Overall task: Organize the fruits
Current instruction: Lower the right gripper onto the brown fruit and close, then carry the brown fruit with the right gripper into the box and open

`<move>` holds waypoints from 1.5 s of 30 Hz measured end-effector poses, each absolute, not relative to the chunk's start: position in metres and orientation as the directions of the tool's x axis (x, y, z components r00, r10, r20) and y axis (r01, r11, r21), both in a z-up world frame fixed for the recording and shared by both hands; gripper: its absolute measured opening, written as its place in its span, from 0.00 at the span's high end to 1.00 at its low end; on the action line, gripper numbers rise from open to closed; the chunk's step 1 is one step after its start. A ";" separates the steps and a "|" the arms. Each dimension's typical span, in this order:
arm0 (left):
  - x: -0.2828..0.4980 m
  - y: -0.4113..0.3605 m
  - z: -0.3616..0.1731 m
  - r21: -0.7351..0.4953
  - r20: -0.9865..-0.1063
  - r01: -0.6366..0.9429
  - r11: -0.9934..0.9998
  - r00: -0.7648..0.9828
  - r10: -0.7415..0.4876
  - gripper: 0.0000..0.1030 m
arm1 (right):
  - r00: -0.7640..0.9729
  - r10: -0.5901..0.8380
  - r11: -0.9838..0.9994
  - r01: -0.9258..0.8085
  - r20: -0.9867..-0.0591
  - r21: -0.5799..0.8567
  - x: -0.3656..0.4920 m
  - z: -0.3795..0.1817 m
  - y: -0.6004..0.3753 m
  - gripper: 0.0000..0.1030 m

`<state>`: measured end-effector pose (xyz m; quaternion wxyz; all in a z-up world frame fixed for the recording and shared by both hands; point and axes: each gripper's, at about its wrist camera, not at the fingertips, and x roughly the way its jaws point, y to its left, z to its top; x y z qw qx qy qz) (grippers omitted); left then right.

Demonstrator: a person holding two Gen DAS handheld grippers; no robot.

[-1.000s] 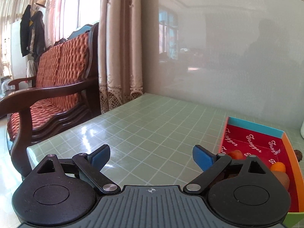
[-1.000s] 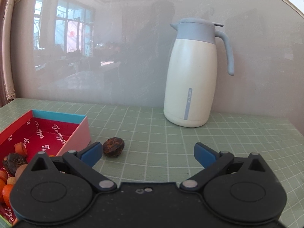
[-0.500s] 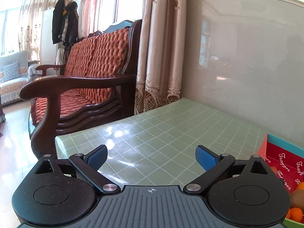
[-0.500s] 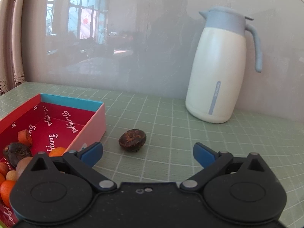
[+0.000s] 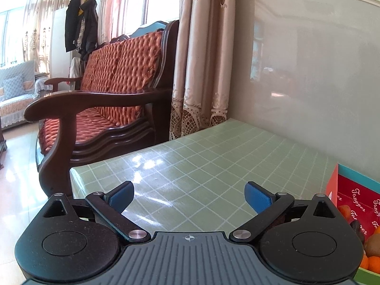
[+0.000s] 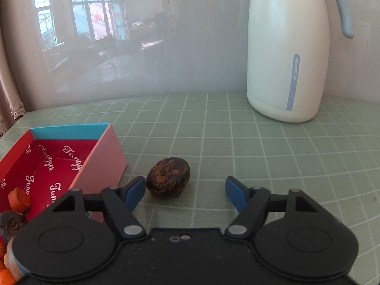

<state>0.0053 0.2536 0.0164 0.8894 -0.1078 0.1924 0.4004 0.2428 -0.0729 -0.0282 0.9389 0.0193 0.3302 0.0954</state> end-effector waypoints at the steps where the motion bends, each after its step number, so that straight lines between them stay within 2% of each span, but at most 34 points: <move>1: 0.006 0.253 0.017 -0.037 -0.429 -0.753 0.657 0.606 0.670 0.04 | 0.766 0.189 0.981 -0.167 -0.615 0.094 0.243 -0.029 -0.072 0.30; 3: 0.007 0.253 0.016 -0.034 -0.430 -0.751 0.660 0.607 0.668 0.04 | 0.765 0.190 0.981 -0.173 -0.615 0.087 0.244 -0.029 -0.070 0.30; 4: 0.007 0.252 0.016 -0.031 -0.431 -0.750 0.661 0.607 0.668 0.04 | 0.764 0.193 0.980 -0.177 -0.615 0.088 0.244 -0.030 -0.069 0.34; 6: 0.008 0.253 0.016 -0.027 -0.432 -0.748 0.663 0.607 0.667 0.04 | 0.765 0.207 0.977 -0.198 -0.610 0.082 0.245 -0.030 -0.067 0.56; 7: 0.009 0.252 0.016 -0.027 -0.435 -0.748 0.663 0.606 0.666 0.04 | 0.763 0.214 0.974 -0.210 -0.610 0.079 0.244 -0.030 -0.066 0.61; 16: 0.013 0.245 0.017 -0.020 -0.435 -0.737 0.675 0.615 0.658 0.04 | 0.773 0.206 0.975 -0.216 -0.600 0.056 0.233 -0.025 -0.069 0.61; 20: 0.013 0.244 0.017 -0.024 -0.435 -0.739 0.674 0.614 0.658 0.04 | 0.802 0.218 0.973 -0.225 -0.557 0.056 0.220 -0.009 -0.072 0.61; 29: 0.005 0.249 0.019 -0.031 -0.432 -0.748 0.663 0.608 0.666 0.04 | 0.809 0.343 0.926 -0.375 -0.477 0.030 0.188 0.027 -0.036 0.61; 36: -0.001 0.254 0.018 -0.020 -0.434 -0.752 0.659 0.600 0.672 0.04 | 0.761 0.405 0.874 -0.485 -0.506 -0.030 0.170 0.024 0.004 0.61; 45: -0.011 0.265 0.016 -0.008 -0.439 -0.769 0.639 0.577 0.689 0.04 | 0.729 0.387 0.847 -0.523 -0.565 -0.094 0.164 0.013 0.034 0.60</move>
